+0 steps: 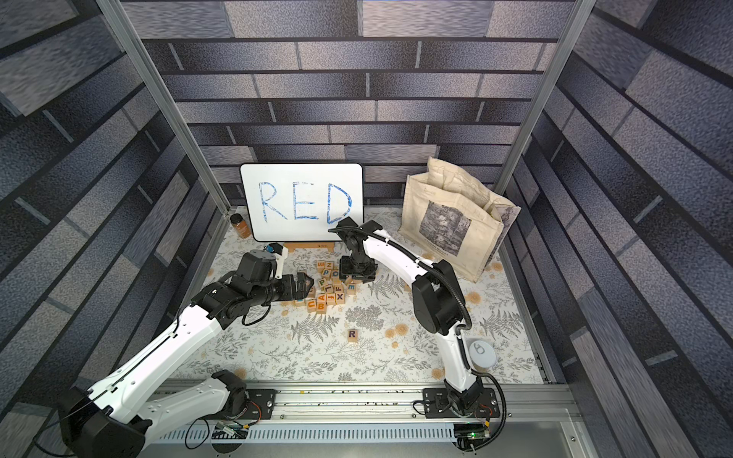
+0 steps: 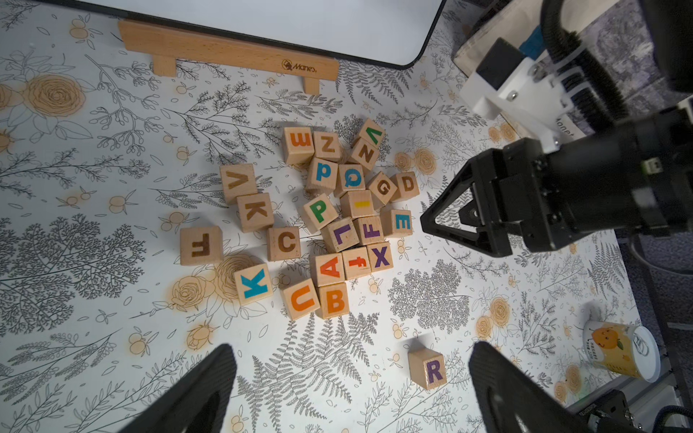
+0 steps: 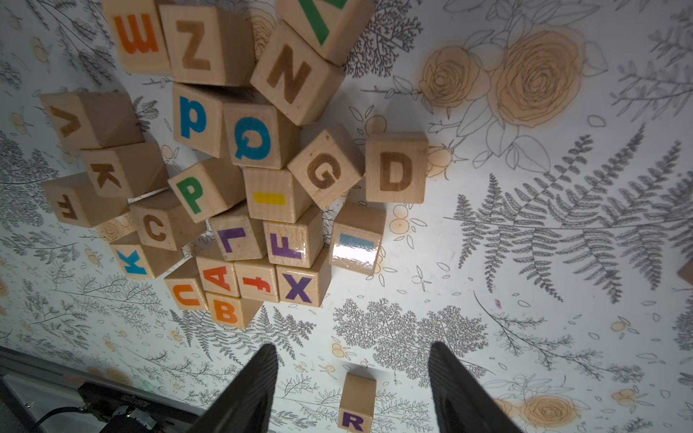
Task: Assemble the uppercase word "red" with letter blocks
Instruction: Pick up the letter block from the center of the board.
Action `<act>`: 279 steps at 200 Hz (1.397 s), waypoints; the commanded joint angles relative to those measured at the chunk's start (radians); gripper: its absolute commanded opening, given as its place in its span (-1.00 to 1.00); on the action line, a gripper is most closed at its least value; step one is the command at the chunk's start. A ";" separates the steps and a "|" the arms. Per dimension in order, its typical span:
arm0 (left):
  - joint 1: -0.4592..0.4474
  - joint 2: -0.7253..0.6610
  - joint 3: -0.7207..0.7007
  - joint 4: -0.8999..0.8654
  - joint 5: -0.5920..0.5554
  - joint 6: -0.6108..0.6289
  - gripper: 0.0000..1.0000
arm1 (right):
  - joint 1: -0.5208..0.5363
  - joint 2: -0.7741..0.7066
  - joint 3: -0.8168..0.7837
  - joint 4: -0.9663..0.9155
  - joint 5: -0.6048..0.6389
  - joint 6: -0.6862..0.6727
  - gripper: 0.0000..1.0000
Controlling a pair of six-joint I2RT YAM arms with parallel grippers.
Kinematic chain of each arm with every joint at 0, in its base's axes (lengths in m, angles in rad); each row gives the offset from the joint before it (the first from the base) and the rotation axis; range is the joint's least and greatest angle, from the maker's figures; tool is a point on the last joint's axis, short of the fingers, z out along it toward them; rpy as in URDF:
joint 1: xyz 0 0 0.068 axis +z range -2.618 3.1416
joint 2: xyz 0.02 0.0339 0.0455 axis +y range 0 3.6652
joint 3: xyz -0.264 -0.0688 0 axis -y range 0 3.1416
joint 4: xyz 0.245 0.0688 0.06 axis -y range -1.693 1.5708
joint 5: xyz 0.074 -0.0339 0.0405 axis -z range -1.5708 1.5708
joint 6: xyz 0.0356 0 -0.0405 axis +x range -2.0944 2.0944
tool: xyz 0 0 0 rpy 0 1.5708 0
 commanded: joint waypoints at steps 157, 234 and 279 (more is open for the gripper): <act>0.020 0.054 -0.058 0.055 0.055 -0.001 1.00 | -0.012 0.146 -0.029 0.079 0.024 0.111 -0.05; 0.026 0.052 -0.054 0.050 0.074 0.006 1.00 | -0.012 0.102 -0.062 0.043 0.087 0.037 -0.54; 0.023 0.050 -0.035 0.019 0.120 0.040 1.00 | -0.012 0.045 -0.092 0.027 0.102 -0.105 -0.57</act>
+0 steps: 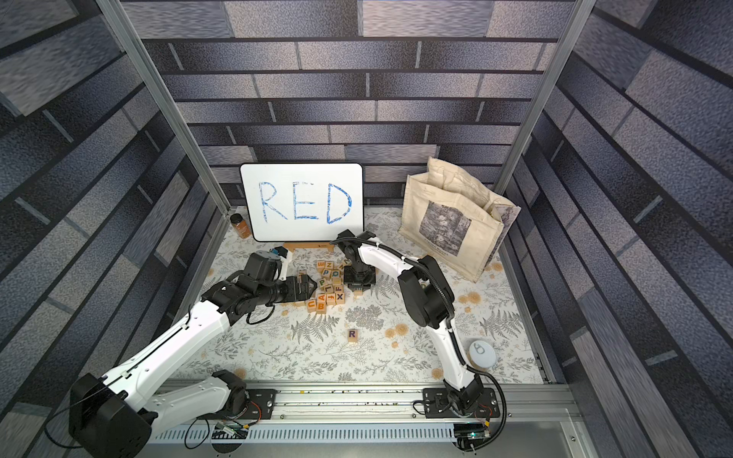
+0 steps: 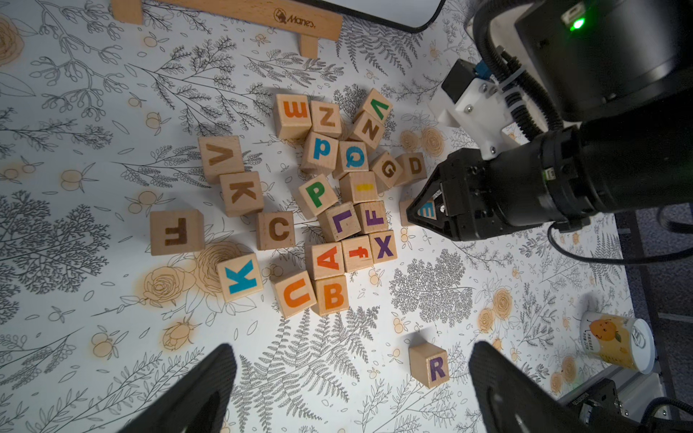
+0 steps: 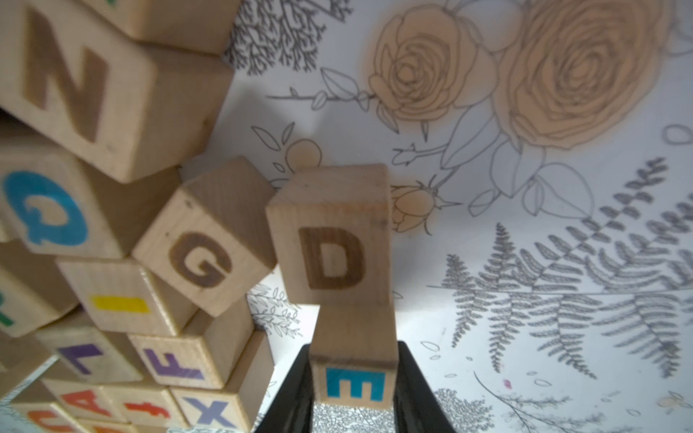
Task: Assemble the uppercase word "red" with letter blocks
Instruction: Pick up the letter block from the center of the board, then place the letter block at the center of the board.
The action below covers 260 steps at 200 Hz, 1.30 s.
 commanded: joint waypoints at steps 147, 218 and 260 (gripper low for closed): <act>-0.028 -0.006 0.051 -0.111 0.203 0.083 1.00 | -0.006 -0.297 -0.267 0.035 -0.038 -0.490 -0.50; -0.093 -0.042 0.015 -0.113 0.252 0.049 1.00 | 0.003 -0.429 -0.431 0.090 -0.105 -0.560 -0.49; -0.135 -0.091 -0.032 -0.084 0.234 0.004 1.00 | 0.039 -0.509 -0.526 0.130 -0.077 -0.579 -0.49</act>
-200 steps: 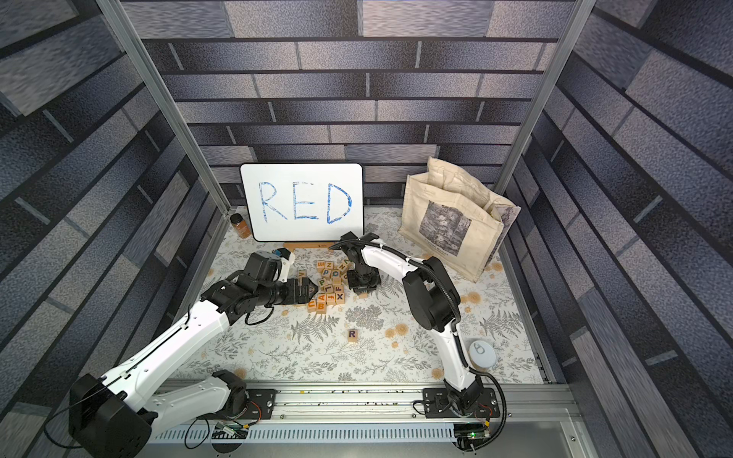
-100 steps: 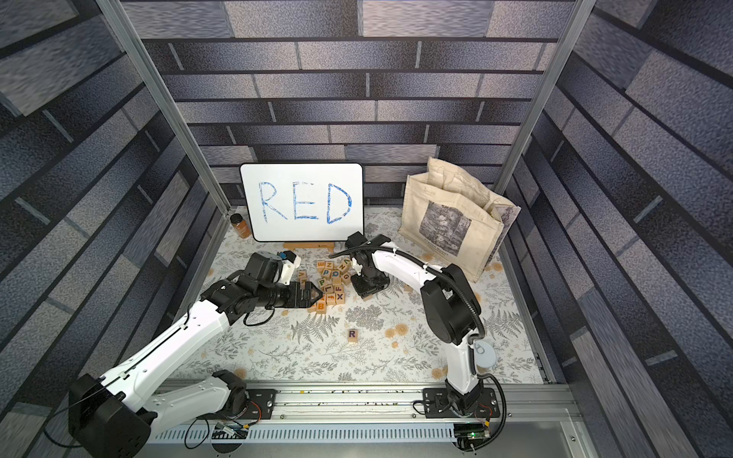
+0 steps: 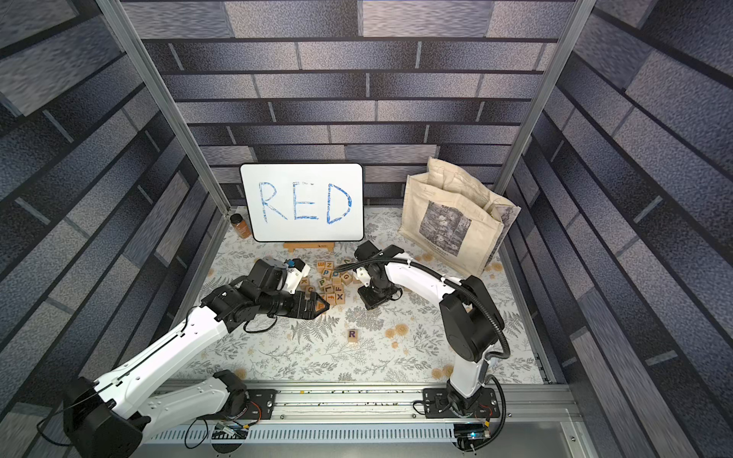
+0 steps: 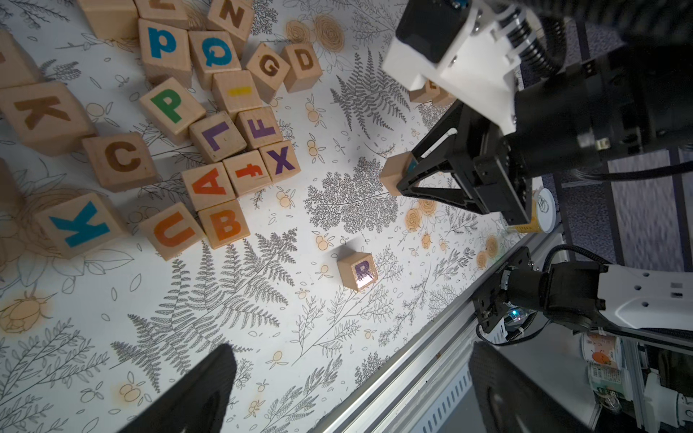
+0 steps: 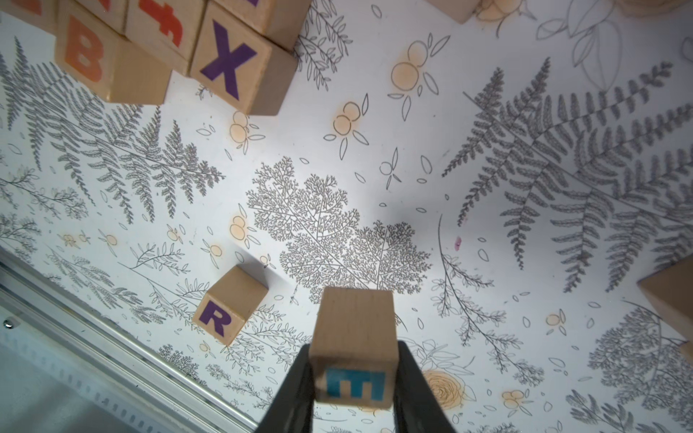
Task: Assemble the uppercase word "red" with letter blocks
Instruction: Place the letter block at the center of the board.
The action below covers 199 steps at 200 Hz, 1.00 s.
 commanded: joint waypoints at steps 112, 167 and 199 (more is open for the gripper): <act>-0.105 -0.113 -0.079 0.000 -0.058 -0.090 1.00 | 0.150 -0.145 -0.252 0.136 0.061 -0.015 -0.56; -0.158 -0.156 -0.106 -0.003 -0.109 -0.127 1.00 | 0.190 -0.141 -0.329 0.146 0.092 0.001 -0.51; -0.173 -0.176 -0.118 -0.005 -0.127 -0.142 1.00 | 0.200 -0.123 -0.330 0.145 0.109 0.002 -0.39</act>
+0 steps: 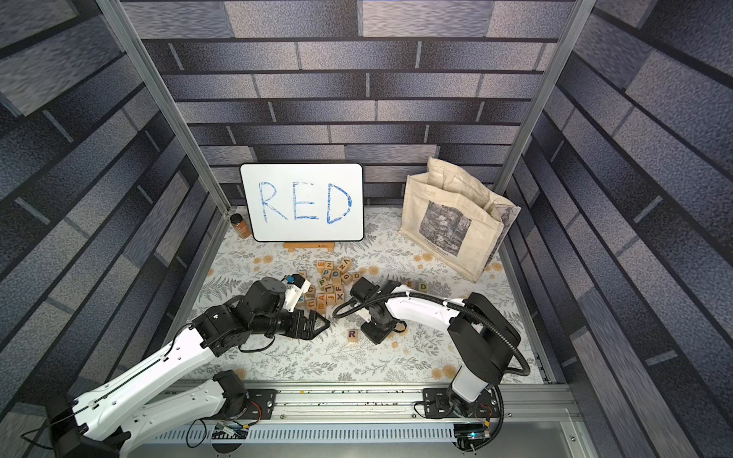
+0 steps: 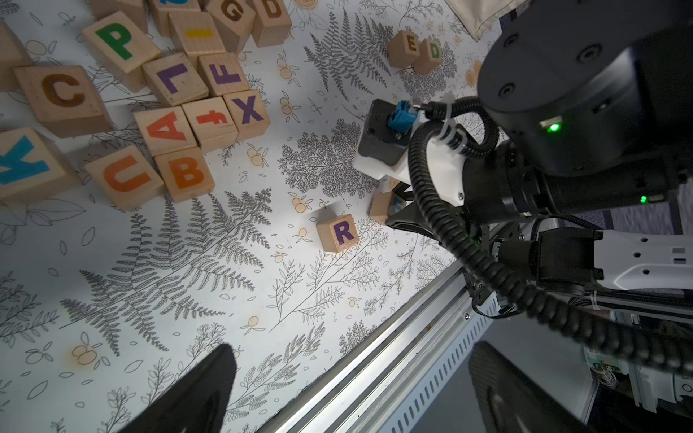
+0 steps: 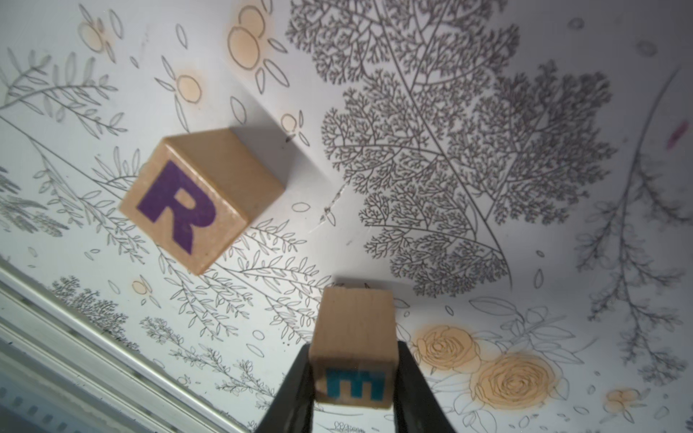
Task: Assemble the uppercase word "red" with letter blocks
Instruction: Place the letter block at the center of the board, then pick up the letter block from the center of the board.
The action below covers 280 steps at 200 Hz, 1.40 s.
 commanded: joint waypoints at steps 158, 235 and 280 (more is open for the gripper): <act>-0.026 -0.025 -0.022 0.001 -0.067 -0.021 1.00 | 0.013 -0.011 0.189 -0.157 0.101 0.178 1.00; -0.026 -0.012 -0.021 0.015 -0.072 0.002 1.00 | 0.013 -0.026 0.266 -0.246 0.088 0.544 1.00; -0.023 -0.002 -0.019 0.025 -0.075 0.016 1.00 | 0.013 -0.082 0.231 -0.224 0.064 0.807 1.00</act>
